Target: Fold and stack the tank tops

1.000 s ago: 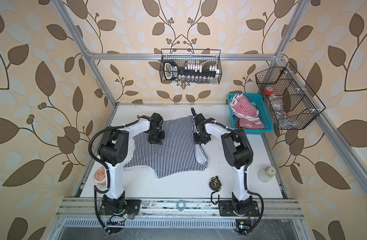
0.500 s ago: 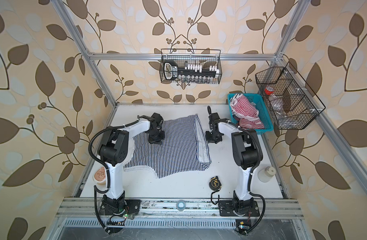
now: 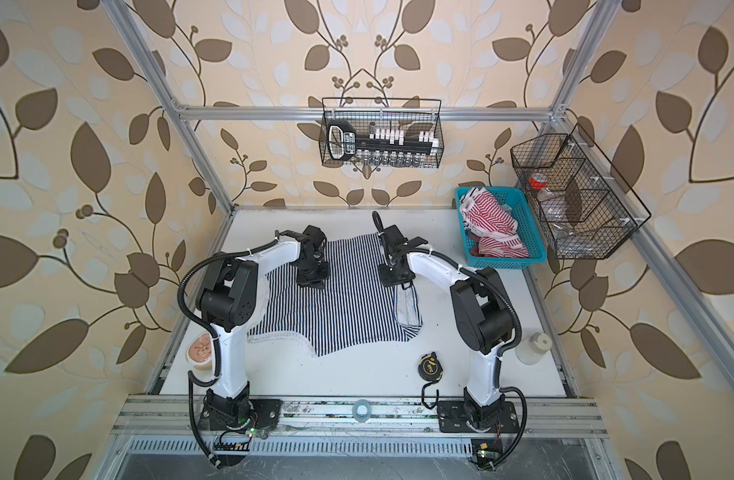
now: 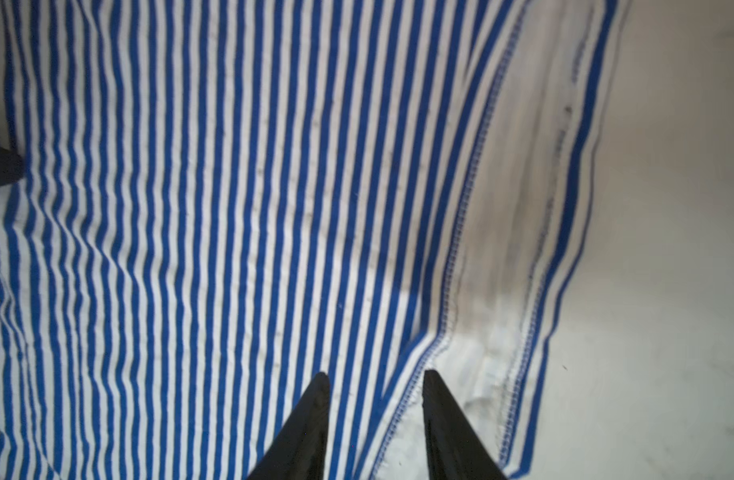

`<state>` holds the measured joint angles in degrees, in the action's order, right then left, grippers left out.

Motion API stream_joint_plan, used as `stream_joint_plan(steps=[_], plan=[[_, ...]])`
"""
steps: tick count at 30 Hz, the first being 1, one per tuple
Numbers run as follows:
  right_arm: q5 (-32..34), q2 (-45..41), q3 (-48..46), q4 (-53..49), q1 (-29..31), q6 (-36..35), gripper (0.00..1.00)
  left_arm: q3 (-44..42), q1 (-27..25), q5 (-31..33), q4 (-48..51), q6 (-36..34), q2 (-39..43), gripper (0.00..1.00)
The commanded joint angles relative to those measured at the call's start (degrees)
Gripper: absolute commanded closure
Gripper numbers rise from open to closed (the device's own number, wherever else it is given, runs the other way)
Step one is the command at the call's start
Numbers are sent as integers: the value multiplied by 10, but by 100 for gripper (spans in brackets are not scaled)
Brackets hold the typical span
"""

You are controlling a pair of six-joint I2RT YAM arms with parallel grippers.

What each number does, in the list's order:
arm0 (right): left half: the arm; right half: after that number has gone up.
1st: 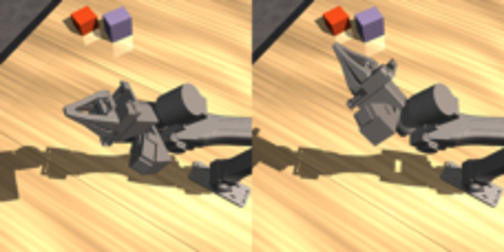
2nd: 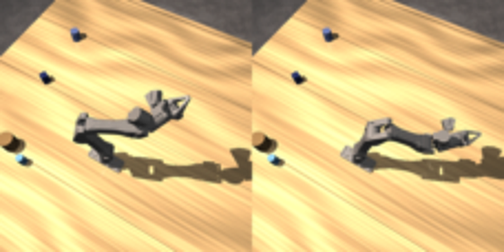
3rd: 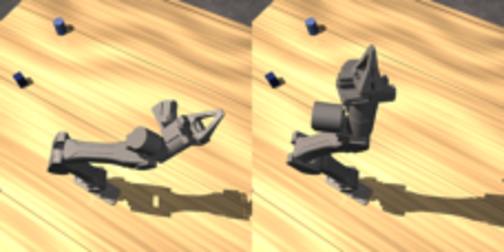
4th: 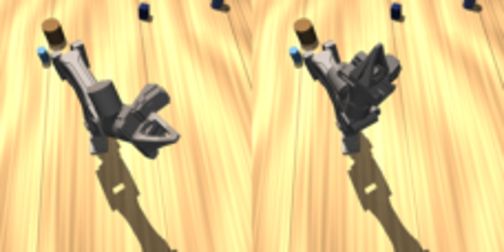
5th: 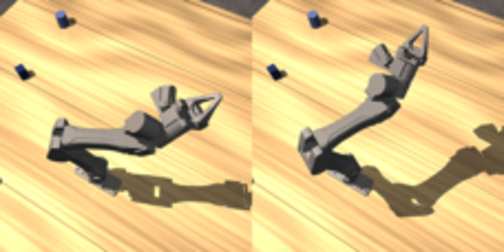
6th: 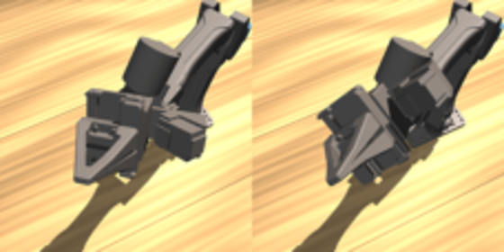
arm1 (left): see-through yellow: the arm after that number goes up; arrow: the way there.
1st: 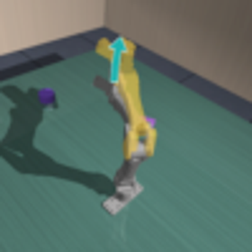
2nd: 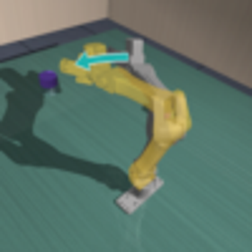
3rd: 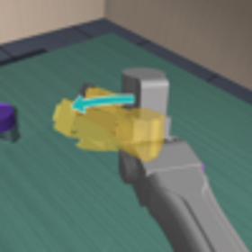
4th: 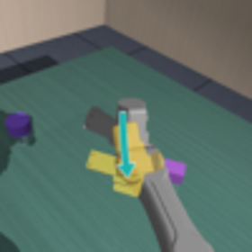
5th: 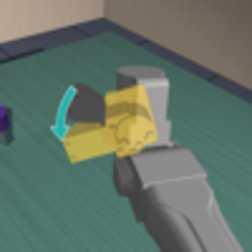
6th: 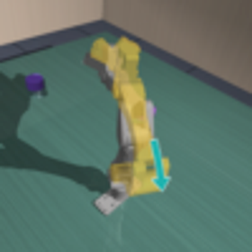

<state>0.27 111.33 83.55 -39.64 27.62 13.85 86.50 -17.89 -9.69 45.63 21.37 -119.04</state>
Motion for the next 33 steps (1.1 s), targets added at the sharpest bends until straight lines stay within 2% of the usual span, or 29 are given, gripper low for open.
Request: stream_joint_plan(steps=[1, 10, 12, 15, 17, 27, 33], plan=[[30, 46, 25, -25, -6, -8, 62, -1, 9, 19, 25, -8, -25, 100], [68, 84, 45, -43, -15, -27, 62, -3, 9, 1, 17, -8, -25, 100], [70, 85, 42, -41, -21, -28, 67, -4, 9, 2, 17, -7, -26, 100], [74, 85, 32, -38, -34, -26, 84, -5, 9, 3, 18, -8, -27, 100], [75, 79, 23, -35, -46, -25, 88, -4, 9, 4, 19, -9, -27, 100], [36, 54, -43, -6, -122, -25, 93, -4, 9, 7, 22, -12, -30, 100], [-4, 51, -68, 13, -164, -19, 89, -3, 9, 10, 24, -13, -32, 100]])
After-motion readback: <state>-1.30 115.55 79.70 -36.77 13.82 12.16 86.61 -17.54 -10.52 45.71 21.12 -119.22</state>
